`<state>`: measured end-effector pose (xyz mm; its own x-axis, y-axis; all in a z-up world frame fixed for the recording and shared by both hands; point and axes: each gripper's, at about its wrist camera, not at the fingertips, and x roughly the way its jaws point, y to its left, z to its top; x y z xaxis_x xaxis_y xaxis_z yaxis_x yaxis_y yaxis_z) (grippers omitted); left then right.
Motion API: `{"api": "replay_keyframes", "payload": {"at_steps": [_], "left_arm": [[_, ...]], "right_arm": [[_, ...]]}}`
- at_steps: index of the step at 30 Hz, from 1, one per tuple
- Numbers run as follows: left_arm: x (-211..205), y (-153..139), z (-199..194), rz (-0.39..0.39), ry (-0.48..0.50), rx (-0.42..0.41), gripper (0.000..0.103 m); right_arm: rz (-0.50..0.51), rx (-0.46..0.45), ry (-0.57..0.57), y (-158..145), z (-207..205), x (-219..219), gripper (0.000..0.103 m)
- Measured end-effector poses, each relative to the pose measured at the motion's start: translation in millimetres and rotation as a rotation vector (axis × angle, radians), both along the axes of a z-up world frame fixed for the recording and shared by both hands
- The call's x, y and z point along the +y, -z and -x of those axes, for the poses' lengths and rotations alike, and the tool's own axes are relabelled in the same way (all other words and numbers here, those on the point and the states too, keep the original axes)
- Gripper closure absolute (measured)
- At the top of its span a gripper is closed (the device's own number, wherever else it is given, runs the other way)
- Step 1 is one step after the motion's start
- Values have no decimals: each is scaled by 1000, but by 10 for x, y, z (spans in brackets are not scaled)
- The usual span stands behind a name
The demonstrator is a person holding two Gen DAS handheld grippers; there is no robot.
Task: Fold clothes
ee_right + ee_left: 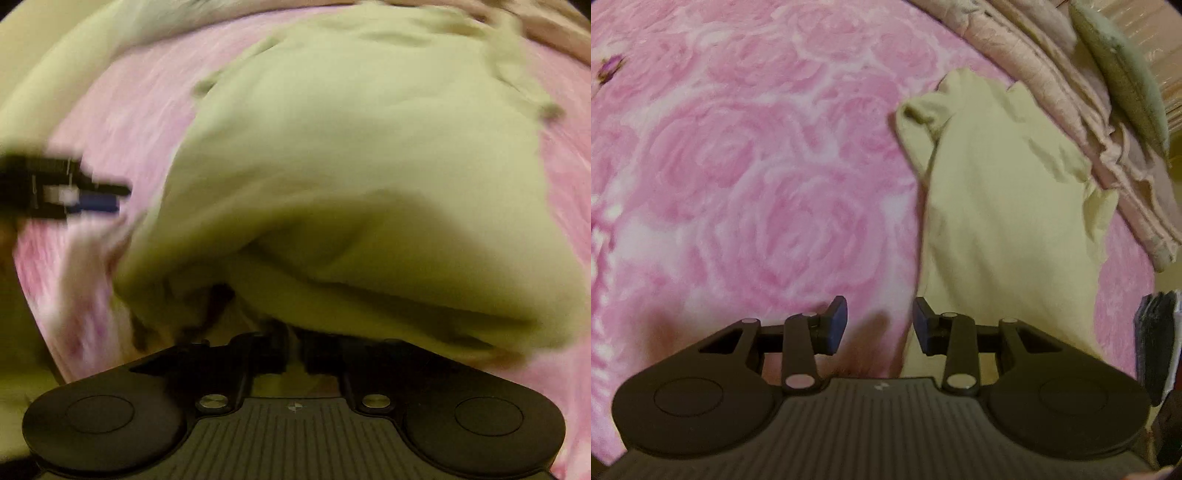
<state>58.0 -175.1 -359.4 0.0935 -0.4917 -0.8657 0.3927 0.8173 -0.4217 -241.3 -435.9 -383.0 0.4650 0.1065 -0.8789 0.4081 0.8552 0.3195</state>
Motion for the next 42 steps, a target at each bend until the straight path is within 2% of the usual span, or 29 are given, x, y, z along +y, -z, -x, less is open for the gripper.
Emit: {"api": "replay_keyframes", "payload": {"at_steps": [3, 5, 6, 7, 8, 9, 10, 12, 14, 15, 17, 18, 19, 20, 21, 22, 25, 27, 30, 33, 35, 40, 42], "left_arm": [[-117, 27, -54, 18, 14, 7, 70], [-187, 90, -53, 22, 22, 39, 69], [-195, 112, -22, 29, 23, 59, 69], [-190, 126, 23, 40, 24, 75, 69], [-173, 136, 74, 44, 26, 88, 69], [-140, 147, 123, 42, 24, 100, 69], [-94, 158, 162, 36, 16, 114, 69], [7, 175, 232, 23, -6, 146, 69], [93, 192, 280, 13, -20, 170, 69], [124, 198, 298, 10, -24, 174, 69], [160, 195, 310, 7, -34, 169, 69], [168, 183, 310, 10, -39, 164, 69], [174, 166, 306, 14, -43, 158, 69], [181, 149, 302, 19, -47, 152, 69], [179, 126, 299, 23, -47, 144, 69], [167, 100, 298, 27, -41, 135, 69], [124, 64, 292, 38, -20, 115, 69], [41, 94, 279, 54, -16, 118, 69], [-150, 163, 278, 105, -14, 142, 69], [-452, 283, 338, 182, -22, 213, 66], [-651, 412, 419, 222, -48, 284, 60], [-1035, 712, 664, 267, -157, 430, 58], [-1155, 737, 717, 283, -188, 429, 67]], "right_arm": [[-37, -31, 132, -155, 330, -394, 97], [-29, 0, 226, -195, 524, -617, 97], [-38, 15, 263, -209, 588, -706, 96], [-53, 27, 279, -239, 625, -767, 88], [-68, 39, 295, -270, 661, -827, 55], [-81, 42, 290, -312, 690, -853, 17], [-91, 31, 248, -375, 701, -813, 14], [-160, -13, 172, -472, 710, -685, 15], [-296, -47, 171, -471, 671, -620, 15], [-356, -63, 191, -435, 641, -594, 15], [-447, -85, 307, -236, 546, -567, 15], [-493, -100, 378, -123, 503, -562, 23], [-553, -109, 461, 4, 464, -585, 39], [-640, -95, 518, 108, 415, -630, 92], [-728, -81, 575, 211, 367, -676, 98], [-797, -94, 612, 240, 343, -735, 99], [-895, -283, 624, -91, 424, -1014, 100], [-909, -391, 709, -281, 573, -1324, 100], [-925, -465, 876, -353, 783, -1735, 99], [-934, -482, 1011, -296, 917, -2065, 99], [-946, -488, 1058, -235, 907, -2175, 99], [-899, -489, 1041, -242, 774, -2183, 99], [-889, -485, 1038, -251, 764, -2137, 99]]}}
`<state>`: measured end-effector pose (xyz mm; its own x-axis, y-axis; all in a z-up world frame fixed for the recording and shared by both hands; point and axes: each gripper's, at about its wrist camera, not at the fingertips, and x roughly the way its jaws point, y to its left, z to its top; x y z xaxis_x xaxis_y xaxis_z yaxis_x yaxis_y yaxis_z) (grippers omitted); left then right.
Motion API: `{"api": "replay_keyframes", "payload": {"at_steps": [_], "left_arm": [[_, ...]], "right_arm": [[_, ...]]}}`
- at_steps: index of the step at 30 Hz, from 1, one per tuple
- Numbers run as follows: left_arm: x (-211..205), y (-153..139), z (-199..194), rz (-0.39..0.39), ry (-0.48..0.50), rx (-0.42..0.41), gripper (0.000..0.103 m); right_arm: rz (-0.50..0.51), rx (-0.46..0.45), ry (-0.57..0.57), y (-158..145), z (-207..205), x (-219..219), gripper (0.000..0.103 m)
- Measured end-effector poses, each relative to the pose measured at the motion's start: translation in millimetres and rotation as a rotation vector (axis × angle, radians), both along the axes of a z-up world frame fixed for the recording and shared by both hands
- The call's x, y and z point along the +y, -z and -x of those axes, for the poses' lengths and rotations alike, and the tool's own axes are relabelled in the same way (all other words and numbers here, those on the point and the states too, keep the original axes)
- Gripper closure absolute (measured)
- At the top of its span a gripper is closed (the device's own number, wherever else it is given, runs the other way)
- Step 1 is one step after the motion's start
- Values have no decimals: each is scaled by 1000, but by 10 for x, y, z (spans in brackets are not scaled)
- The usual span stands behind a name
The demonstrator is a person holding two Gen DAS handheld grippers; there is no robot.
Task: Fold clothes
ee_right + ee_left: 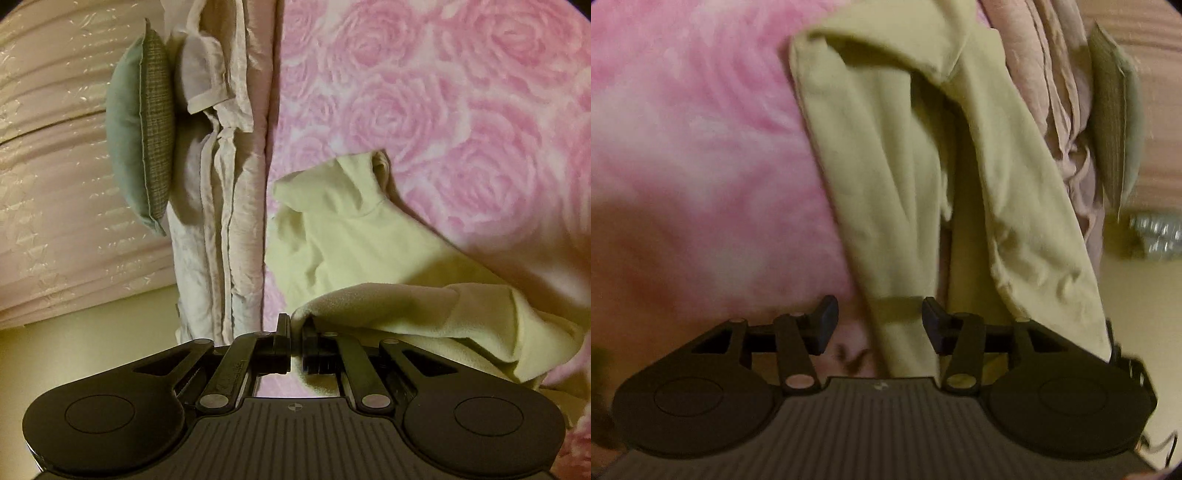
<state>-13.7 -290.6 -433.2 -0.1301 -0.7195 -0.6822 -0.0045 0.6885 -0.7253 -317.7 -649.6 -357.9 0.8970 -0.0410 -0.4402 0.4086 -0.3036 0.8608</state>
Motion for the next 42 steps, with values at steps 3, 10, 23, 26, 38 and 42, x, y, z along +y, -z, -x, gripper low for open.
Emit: {"api": "replay_keyframes", "payload": {"at_steps": [3, 10, 23, 26, 38, 42], "left_arm": [[-60, -159, -73, -42, 49, -102, 101], [874, -1656, -1140, -421, 251, -764, 100], [1228, -1328, -796, -388, 401, -485, 63], [817, -1209, 48, -221, 635, -468, 63], [-492, -1304, 1676, -9, 1236, -1023, 42], [-869, -788, 1903, -88, 1362, -1102, 85]], "right_arm": [[12, 20, -19, -70, 84, 46, 99], [65, -36, -296, -299, -111, 484, 99], [133, 293, -540, 9, 6, 1209, 14], [238, 491, -464, 7, 392, 977, 14], [255, 669, -184, -26, 1341, 605, 14], [206, 650, -165, 124, 1474, 654, 14]]}}
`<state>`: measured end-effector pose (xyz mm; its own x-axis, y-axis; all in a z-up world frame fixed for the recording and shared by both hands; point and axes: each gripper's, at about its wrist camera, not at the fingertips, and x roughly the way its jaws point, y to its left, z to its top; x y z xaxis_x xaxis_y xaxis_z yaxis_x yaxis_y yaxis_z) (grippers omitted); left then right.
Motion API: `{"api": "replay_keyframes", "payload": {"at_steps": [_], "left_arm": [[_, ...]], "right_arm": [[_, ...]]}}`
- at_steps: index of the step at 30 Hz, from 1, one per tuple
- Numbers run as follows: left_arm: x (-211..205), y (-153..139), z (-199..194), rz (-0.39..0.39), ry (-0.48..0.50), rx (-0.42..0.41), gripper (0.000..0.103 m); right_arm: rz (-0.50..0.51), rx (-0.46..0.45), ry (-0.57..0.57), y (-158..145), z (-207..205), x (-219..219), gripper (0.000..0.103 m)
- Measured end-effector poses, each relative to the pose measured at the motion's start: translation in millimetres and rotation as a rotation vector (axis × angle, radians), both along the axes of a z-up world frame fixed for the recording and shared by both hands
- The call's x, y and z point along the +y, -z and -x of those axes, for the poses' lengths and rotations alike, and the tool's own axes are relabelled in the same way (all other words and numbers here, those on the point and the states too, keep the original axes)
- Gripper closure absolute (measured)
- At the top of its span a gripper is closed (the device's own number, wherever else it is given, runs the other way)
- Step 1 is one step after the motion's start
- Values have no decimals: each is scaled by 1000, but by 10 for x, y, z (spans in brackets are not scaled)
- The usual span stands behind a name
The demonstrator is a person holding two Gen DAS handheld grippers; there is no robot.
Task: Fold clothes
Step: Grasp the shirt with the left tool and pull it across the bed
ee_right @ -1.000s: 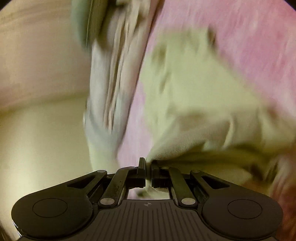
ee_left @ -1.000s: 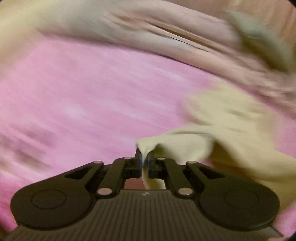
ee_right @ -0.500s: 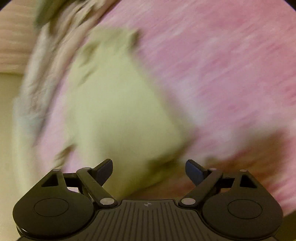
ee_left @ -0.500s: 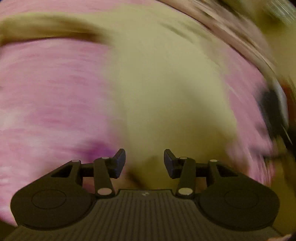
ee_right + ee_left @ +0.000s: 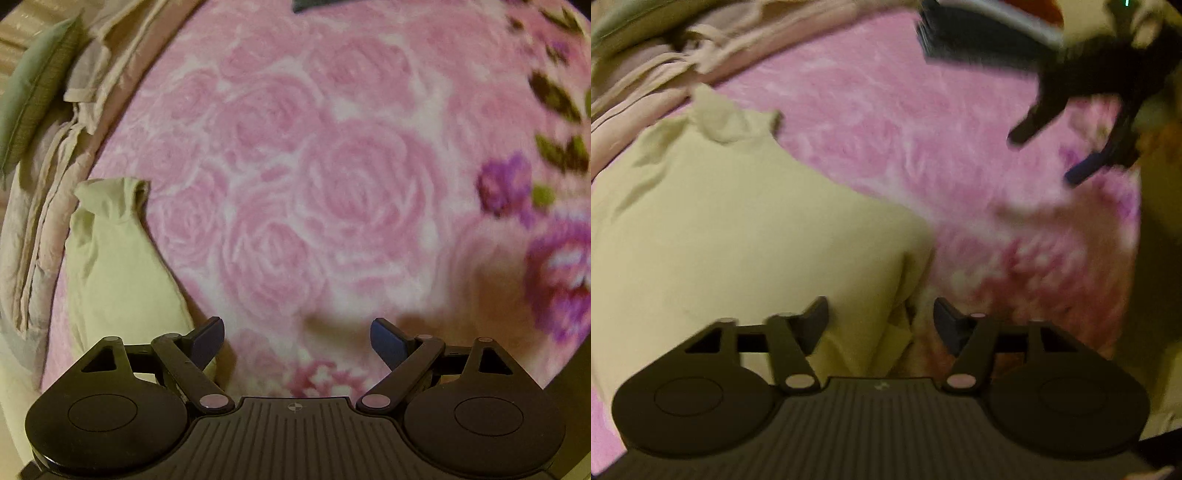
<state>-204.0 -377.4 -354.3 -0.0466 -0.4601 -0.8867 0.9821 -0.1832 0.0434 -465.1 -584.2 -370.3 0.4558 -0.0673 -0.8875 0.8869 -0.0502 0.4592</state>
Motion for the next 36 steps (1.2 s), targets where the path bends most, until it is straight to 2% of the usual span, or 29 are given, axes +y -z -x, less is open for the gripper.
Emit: {"api": "replay_keyframes", "payload": {"at_steps": [1, 2, 5, 7, 9, 11, 12, 14, 17, 21, 22, 23, 24, 26, 28, 32, 33, 34, 36], "left_arm": [[-23, 47, -47, -10, -2, -20, 94], [-21, 8, -181, -2, -33, 21, 95], [106, -347, -893, 74, -258, 213, 98], [278, -625, -1477, 152, -437, 318, 99], [489, -877, -2058, 228, -605, 397, 99], [668, -1053, -2526, 278, -730, 451, 100], [736, -1120, -2711, 294, -771, 471, 100], [790, -1181, -2907, 301, -796, 485, 100], [783, -1173, -2998, 292, -792, 524, 100], [800, -1174, -3046, 302, -794, 593, 100], [807, -1189, -3052, 314, -796, 608, 100], [814, -1214, -3057, 324, -796, 614, 100], [823, -1245, -3065, 335, -795, 616, 100], [844, -1309, -3093, 355, -797, 621, 100], [870, -1359, -3151, 369, -804, 635, 100], [872, -1373, -3182, 373, -813, 644, 100], [866, -1365, -3176, 371, -815, 645, 100], [859, -1357, -3169, 369, -817, 646, 100], [853, -1349, -3158, 366, -821, 650, 100]], "right_arm": [[5, 1, -7, 24, -7, 18, 14], [15, 2, -20, 41, -15, 27, 14], [93, 19, -104, 71, -127, 29, 14], [138, 20, -154, 108, -268, 32, 14], [165, -14, -197, 160, -465, 39, 17], [179, -66, -254, 226, -733, 58, 26], [182, -91, -283, 262, -893, 70, 27], [184, -141, -343, 343, -1250, 108, 27], [192, -205, -419, 462, -1810, 182, 27], [147, -303, -388, 679, -2397, 209, 27], [96, -341, -333, 767, -2475, 196, 30], [45, -378, -277, 856, -2554, 183, 48], [-17, -406, -208, 957, -2616, 172, 61], [-130, -446, -49, 1148, -2634, 173, 62], [-184, -476, 49, 1259, -2660, 192, 62], [-218, -474, 22, 1308, -2861, 205, 64], [-210, -458, -10, 1307, -2921, 198, 92], [-196, -435, -54, 1305, -2966, 177, 97], [-153, -391, -133, 1241, -2966, 108, 99]]}}
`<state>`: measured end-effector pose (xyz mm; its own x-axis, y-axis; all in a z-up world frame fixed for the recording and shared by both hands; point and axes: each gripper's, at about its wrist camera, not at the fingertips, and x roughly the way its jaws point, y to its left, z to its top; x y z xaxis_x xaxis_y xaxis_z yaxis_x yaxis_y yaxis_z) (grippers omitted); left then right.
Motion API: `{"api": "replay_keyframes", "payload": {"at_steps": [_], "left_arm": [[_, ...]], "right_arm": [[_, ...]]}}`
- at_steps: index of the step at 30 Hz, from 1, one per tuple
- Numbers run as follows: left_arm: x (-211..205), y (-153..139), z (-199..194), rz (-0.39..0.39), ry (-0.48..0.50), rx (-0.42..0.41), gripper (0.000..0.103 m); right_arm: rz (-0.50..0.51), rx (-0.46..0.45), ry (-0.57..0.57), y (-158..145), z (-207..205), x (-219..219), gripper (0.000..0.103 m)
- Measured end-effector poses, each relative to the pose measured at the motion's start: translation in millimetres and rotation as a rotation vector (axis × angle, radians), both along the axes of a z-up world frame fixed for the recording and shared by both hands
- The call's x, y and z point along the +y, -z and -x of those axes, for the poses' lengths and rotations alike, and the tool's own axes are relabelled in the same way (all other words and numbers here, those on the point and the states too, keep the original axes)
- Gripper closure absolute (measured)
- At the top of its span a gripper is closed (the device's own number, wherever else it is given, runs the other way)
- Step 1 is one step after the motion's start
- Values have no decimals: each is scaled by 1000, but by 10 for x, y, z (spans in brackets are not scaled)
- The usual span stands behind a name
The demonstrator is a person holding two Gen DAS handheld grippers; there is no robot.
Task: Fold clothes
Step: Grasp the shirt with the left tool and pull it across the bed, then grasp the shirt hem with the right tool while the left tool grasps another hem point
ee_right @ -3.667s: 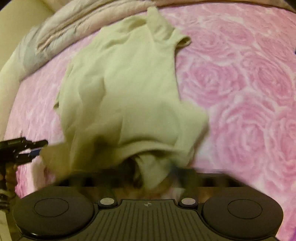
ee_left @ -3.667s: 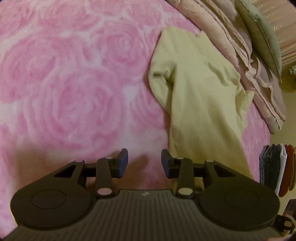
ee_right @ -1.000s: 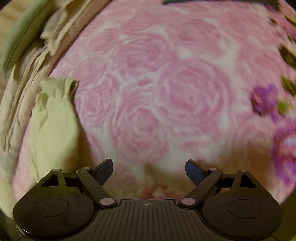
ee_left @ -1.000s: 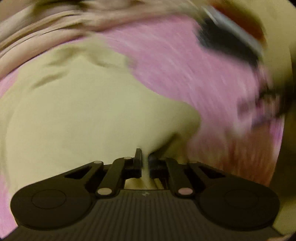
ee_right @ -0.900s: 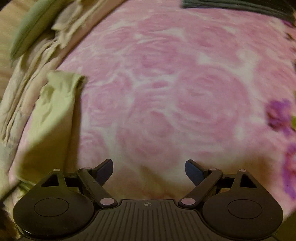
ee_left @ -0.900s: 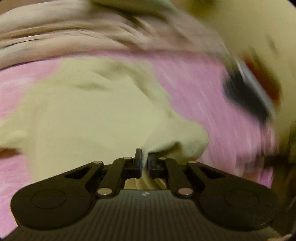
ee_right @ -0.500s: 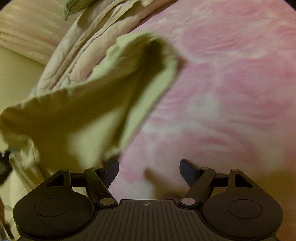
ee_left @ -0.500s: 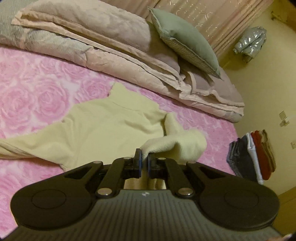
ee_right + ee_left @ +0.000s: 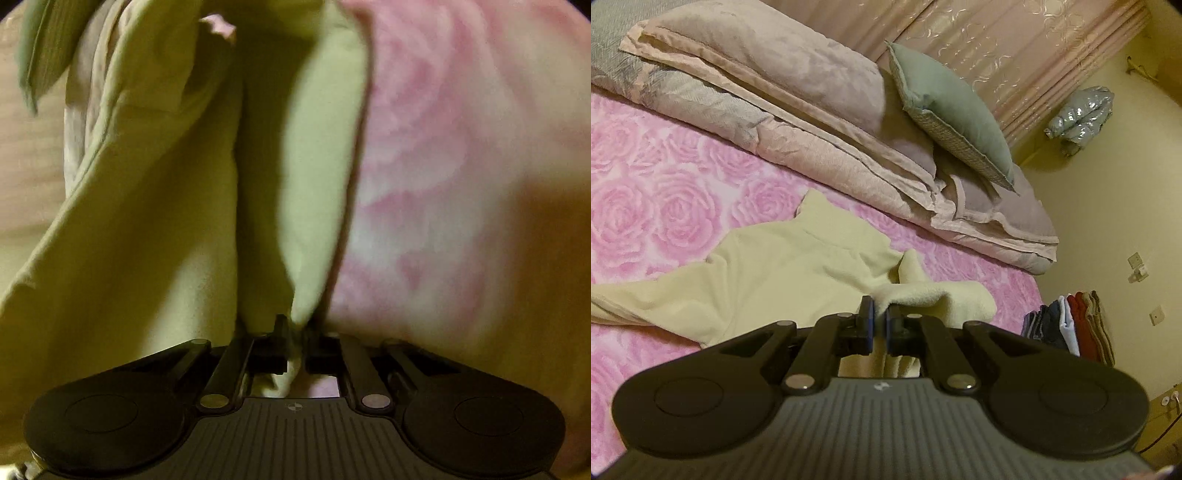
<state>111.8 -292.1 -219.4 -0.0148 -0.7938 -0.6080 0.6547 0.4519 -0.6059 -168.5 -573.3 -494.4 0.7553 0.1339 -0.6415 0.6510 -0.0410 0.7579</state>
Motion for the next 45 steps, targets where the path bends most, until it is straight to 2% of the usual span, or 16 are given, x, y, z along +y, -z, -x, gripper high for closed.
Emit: {"api": "replay_keyframes", "payload": {"at_steps": [3, 5, 8, 10, 11, 12, 13, 16, 19, 25, 31, 40, 41, 42, 43, 45], "left_arm": [[29, -30, 27, 11, 12, 18, 100], [25, -51, 78, 21, 37, 41, 100], [-25, -58, 230, 51, 100, 88, 99], [-120, 47, 432, 77, 164, 180, 99], [-181, 135, 561, 80, 201, 233, 98], [-255, 246, 730, 62, 240, 281, 96], [-321, 367, 919, 33, 271, 322, 92], [-397, 726, 1426, -63, 323, 469, 80], [-207, 828, 1795, -118, 375, 506, 80], [800, 777, 1486, -293, 110, 311, 80], [1703, 930, 1115, -414, -190, 253, 66], [1702, 1612, 1425, -323, -228, 326, 62], [1684, 1629, 1481, -317, -196, 329, 74], [1660, 1628, 1530, -315, -150, 319, 87], [1636, 1604, 1542, -314, -108, 313, 101], [1612, 1486, 1478, -293, -45, 320, 102]], "right_arm": [[229, 116, -153, -444, 166, -163, 99], [497, 254, -284, -901, 417, -324, 99], [939, 584, -429, -1477, 854, -569, 98], [1035, 831, -459, -1498, 1170, -848, 98], [1081, 956, -472, -1509, 1328, -987, 78], [1124, 1082, -484, -1519, 1487, -1127, 26], [1153, 1184, -493, -1503, 1635, -1238, 4], [1085, 1239, -514, -1331, 1917, -1218, 0], [940, 1074, -455, -1307, 2110, -954, 0], [546, 320, -316, -1160, 2321, -142, 0], [536, 139, -398, -1011, 2256, 273, 0], [741, 60, -711, -945, 1925, 682, 1], [752, 62, -756, -916, 1884, 751, 13], [763, 63, -802, -887, 1843, 820, 50], [762, 69, -838, -867, 1812, 868, 70], [712, 84, -864, -883, 1800, 865, 91]]}}
